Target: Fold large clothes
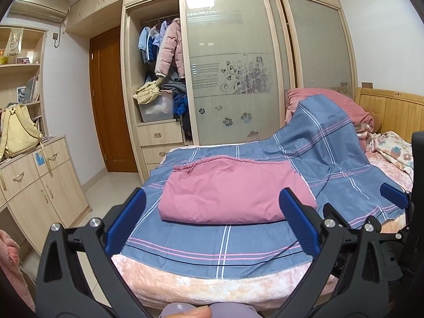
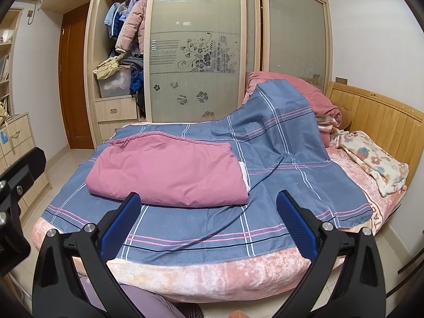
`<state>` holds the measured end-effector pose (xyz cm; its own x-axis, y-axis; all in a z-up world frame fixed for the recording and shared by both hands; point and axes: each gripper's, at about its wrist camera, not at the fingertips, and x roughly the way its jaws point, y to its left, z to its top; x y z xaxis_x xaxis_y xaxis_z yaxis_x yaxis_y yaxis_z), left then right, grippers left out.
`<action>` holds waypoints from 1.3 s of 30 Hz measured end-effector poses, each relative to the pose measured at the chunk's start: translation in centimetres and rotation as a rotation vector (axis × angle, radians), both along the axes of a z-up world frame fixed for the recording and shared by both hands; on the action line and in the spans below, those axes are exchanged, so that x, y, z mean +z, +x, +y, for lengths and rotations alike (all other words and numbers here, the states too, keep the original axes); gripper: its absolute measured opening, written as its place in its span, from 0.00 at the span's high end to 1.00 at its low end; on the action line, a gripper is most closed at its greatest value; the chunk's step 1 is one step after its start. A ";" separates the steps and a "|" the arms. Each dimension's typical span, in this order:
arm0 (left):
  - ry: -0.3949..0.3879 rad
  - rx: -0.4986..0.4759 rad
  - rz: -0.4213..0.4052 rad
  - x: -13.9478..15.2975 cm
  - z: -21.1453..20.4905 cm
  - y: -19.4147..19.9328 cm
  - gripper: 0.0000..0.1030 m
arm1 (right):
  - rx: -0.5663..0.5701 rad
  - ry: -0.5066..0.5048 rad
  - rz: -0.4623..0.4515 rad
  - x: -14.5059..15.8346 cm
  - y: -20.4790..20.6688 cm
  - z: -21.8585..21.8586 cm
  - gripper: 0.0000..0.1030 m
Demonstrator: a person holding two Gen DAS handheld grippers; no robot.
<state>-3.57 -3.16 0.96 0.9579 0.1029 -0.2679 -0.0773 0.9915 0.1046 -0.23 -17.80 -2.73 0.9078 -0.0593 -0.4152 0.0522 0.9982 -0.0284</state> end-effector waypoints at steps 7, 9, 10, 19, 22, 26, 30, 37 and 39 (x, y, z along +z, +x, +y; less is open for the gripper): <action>-0.016 -0.002 0.000 -0.2 0.3 0.1 0.02 | 0.012 -0.009 -0.005 0.0 0.0 0.1 0.01; -0.021 -0.002 0.001 -0.3 0.4 0.1 0.02 | 0.015 -0.011 -0.006 0.0 -0.1 0.2 0.01; -0.023 -0.002 0.000 -0.3 0.3 0.1 0.02 | 0.015 -0.012 -0.008 0.0 -0.1 0.2 0.01; -0.027 -0.006 0.001 -0.5 0.2 0.1 0.02 | 0.023 -0.018 -0.011 0.2 -0.3 0.5 0.01; -0.024 -0.003 0.000 -0.5 0.2 0.1 0.02 | 0.027 -0.020 -0.009 0.2 -0.2 0.5 0.01; -0.026 -0.008 0.005 -0.6 0.3 0.1 0.02 | 0.032 -0.023 -0.007 0.3 -0.1 0.4 0.01; -0.029 -0.010 0.008 -0.6 0.4 0.1 0.02 | 0.034 -0.024 -0.005 0.3 0.0 0.4 0.01; -0.029 -0.019 0.015 -0.7 0.7 0.0 0.02 | 0.035 -0.024 -0.003 0.3 0.0 0.5 0.01; -0.028 -0.020 0.016 -0.7 0.7 0.0 0.02 | 0.034 -0.024 -0.004 0.3 0.0 0.5 0.01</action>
<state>-3.60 -2.46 0.24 0.9554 0.0756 -0.2854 -0.0555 0.9954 0.0776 -0.18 -17.31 -2.46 0.9109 -0.0385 -0.4108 0.0186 0.9985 -0.0524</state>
